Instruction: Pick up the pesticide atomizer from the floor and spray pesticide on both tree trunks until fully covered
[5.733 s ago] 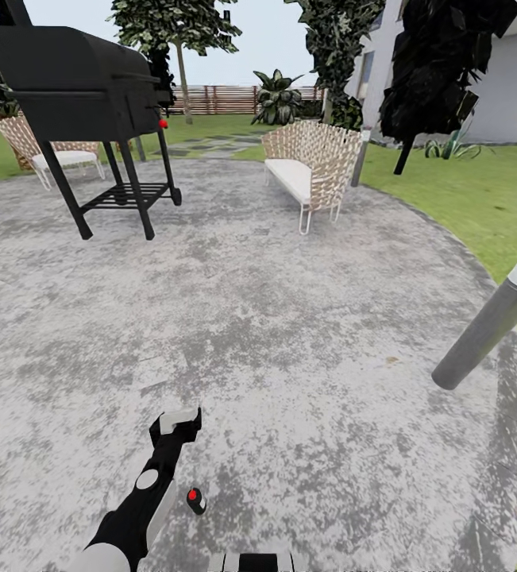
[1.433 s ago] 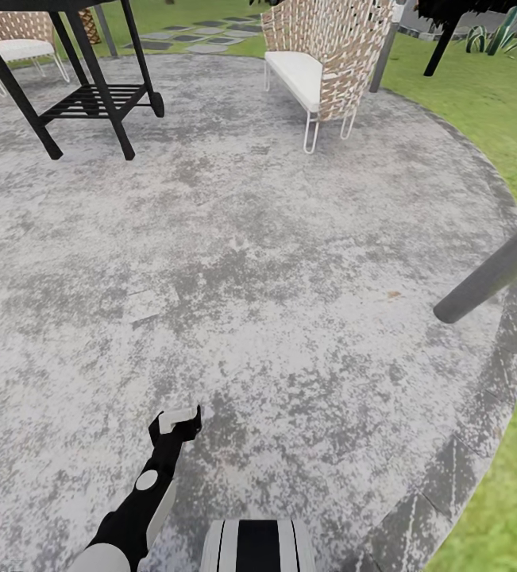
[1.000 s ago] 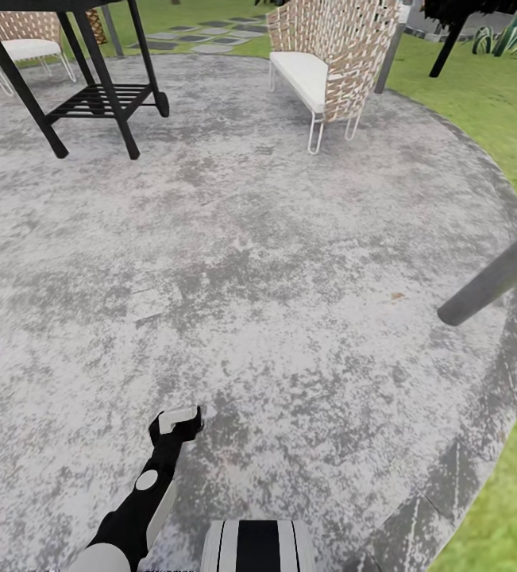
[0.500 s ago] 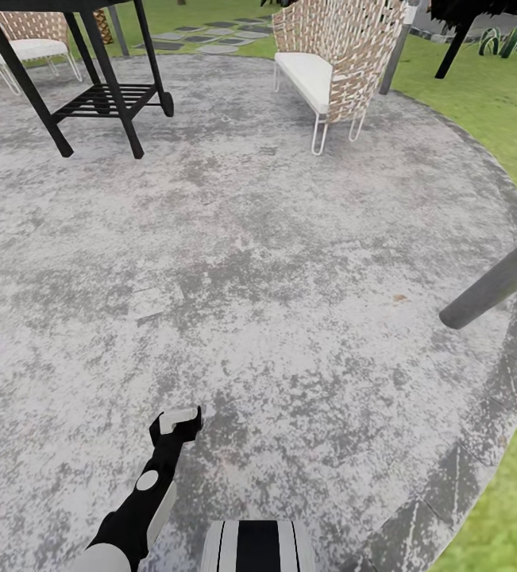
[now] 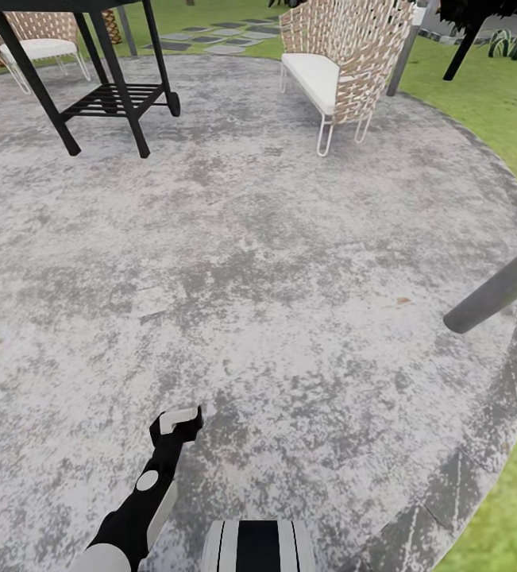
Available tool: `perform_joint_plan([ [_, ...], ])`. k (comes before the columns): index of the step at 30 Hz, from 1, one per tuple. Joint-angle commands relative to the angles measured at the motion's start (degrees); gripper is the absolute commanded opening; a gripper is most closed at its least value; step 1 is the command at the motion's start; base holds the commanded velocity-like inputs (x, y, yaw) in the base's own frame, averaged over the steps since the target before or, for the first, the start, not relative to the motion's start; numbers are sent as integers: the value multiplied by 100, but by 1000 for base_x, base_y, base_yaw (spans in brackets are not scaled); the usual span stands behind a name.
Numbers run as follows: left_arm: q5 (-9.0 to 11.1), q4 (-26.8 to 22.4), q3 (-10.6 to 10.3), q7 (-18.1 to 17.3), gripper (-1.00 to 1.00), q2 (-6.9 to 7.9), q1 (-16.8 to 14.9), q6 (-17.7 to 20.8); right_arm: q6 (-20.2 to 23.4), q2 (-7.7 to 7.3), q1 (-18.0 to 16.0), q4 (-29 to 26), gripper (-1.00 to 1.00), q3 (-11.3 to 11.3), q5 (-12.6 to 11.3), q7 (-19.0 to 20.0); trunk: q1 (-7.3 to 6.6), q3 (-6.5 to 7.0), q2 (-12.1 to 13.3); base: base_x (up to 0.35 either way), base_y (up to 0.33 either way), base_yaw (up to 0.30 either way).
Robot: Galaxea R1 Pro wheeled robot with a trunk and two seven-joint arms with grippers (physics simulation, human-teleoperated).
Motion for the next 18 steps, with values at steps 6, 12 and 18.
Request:
perform_joint_plan([
  [6, 0, 7, -3, 0, 100, 0, -2, 0, 0, 0, 0, 0, 100, 0, 1, 0, 0, 1, 0, 0, -103, 15],
  [12, 0, 8, -6, 0, 100, 0, -5, 0, 0, 0, 0, 0, 100, 0, 3, 0, 0, 1, 0, 0, -45, 2],
  [18, 0, 9, -8, 0, 100, -1, -5, 0, 0, 0, 0, 0, 100, 0, 3, 0, 0, 1, 0, 0, -109, 0],
])
